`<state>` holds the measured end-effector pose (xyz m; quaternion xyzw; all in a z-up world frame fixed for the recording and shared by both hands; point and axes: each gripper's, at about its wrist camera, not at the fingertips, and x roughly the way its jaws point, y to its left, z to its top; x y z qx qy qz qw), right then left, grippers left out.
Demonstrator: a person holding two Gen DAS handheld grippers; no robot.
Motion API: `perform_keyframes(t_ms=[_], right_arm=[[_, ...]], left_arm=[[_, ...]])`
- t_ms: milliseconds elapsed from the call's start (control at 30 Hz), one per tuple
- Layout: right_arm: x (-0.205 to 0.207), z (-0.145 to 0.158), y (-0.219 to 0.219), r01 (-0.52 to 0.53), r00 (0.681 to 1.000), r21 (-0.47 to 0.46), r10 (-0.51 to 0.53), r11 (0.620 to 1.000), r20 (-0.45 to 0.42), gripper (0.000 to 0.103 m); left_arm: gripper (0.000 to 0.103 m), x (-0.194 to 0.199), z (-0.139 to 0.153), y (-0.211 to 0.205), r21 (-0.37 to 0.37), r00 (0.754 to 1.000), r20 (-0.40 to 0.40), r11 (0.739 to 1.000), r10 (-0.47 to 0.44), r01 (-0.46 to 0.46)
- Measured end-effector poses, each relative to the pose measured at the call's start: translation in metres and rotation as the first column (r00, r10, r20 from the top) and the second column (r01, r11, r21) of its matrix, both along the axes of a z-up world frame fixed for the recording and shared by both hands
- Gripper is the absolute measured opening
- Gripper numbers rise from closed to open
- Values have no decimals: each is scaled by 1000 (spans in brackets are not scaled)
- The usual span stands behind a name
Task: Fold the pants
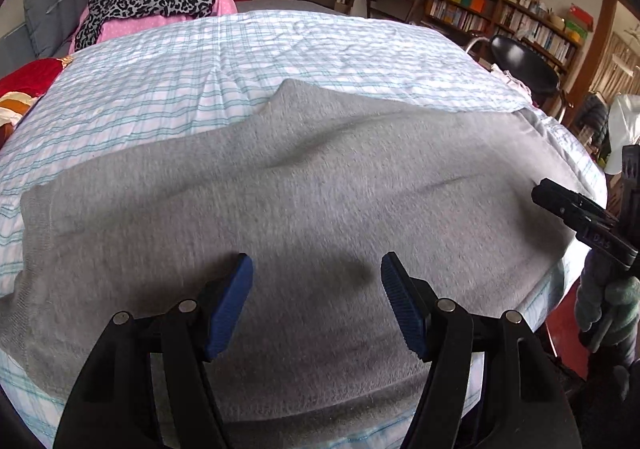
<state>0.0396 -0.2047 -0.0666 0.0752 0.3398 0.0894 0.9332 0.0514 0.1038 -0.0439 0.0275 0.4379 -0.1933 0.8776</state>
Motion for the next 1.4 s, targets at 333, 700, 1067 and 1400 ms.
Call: perform_keyframes(t_ms=[333,700,1067,1400], right_arm=[[-15,-21,9,-48,999,-131,47,990,-8,73],[-27,-26,6,-33,999,-131,37,991,28,73],[-47,-7,-48,152,984,-67,-144,986,102,73],[-60,-25,-98,284,957,-29,-281,959,78,73]], left_arm=[[67,-38,-16,-1,36,999,15,999,-37,36],[67,-39,-4,-11,-19,997,18,997,-71,71],[68,-19,15,-85,-66,977,82,977,-195,201],[72,-3,0,-143,-39,963,53,963,-266,268]])
